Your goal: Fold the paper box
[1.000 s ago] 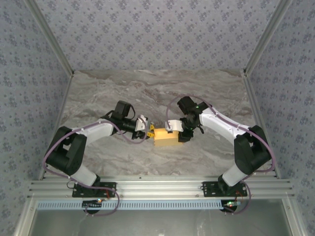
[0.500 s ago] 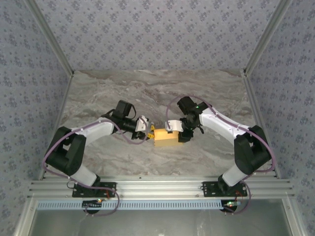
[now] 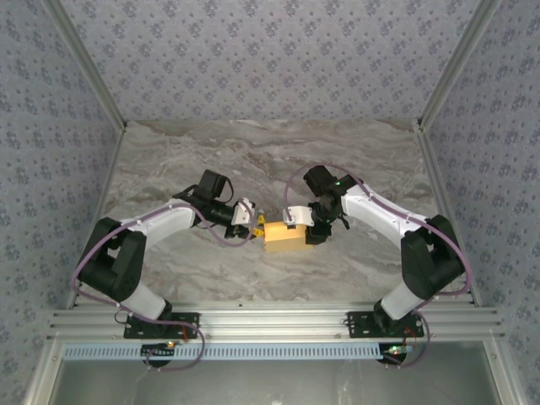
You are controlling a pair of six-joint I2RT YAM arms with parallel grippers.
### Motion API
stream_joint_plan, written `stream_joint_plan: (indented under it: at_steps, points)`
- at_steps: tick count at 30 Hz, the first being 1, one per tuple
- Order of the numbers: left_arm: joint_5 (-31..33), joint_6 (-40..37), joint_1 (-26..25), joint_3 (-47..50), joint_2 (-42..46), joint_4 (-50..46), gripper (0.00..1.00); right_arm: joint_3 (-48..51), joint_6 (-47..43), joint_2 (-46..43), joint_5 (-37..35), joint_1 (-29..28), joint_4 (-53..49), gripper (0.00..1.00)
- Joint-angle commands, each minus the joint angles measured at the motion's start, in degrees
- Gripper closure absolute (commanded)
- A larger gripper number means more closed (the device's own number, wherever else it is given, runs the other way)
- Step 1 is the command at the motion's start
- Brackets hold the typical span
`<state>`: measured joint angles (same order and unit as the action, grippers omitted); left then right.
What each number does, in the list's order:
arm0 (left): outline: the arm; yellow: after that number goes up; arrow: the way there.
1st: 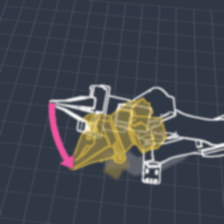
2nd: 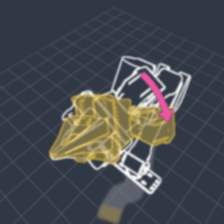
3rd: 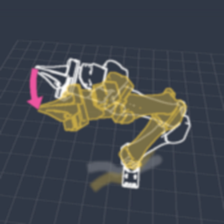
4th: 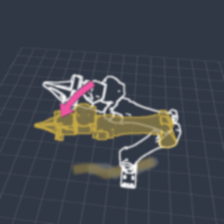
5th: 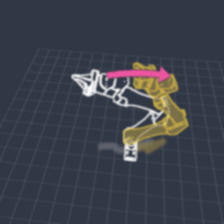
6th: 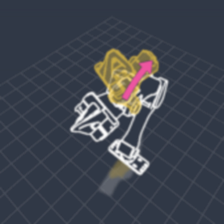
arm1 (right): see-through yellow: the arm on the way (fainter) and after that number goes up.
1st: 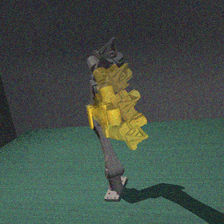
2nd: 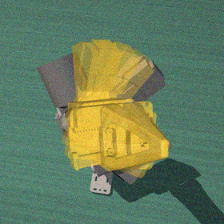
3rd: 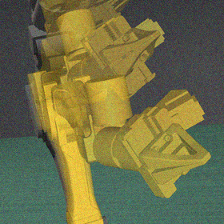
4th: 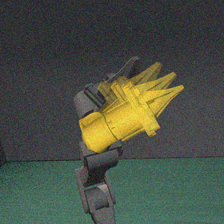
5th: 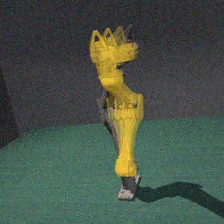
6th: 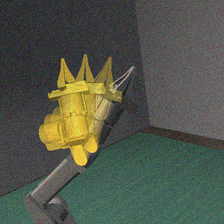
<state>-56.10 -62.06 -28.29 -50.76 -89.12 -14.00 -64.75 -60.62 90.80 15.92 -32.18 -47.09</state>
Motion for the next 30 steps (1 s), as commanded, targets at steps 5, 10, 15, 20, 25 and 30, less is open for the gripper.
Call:
stream_joint_plan:
  at_steps: [5,10,15,20,25,30]
  points:
    - [-1.91,-2.46,-1.06,0.97,1.65,-2.54,0.8,0.44,4.69,2.23,0.66,0.38,-1.76,0.5]
    - [-1.91,-2.54,-1.15,1.67,2.15,-1.6,0.8,-0.2,5.13,2.63,-0.15,0.41,-2.19,0.48]
    - [-1.3,-2.38,-1.22,1.72,1.8,-1.47,0.8,-0.06,4.03,0.87,2.4,0.37,-1.24,0.46]
    - [-1.16,-2.27,-0.99,1.41,1.35,-1.68,0.8,0.06,1.72,-0.78,2.02,-0.59,-0.37,0.44]
    - [-1.09,-1.93,-1.07,2.11,1.74,-1.15,0.8,0.28,1.24,-0.76,-0.21,-1.96,0.8,0.43]
    - [-0.63,-1.14,-1.15,3.43,2.42,0.29,0.8,1.37,1.23,-1.77,-0.19,-2.17,2.58,0.42]
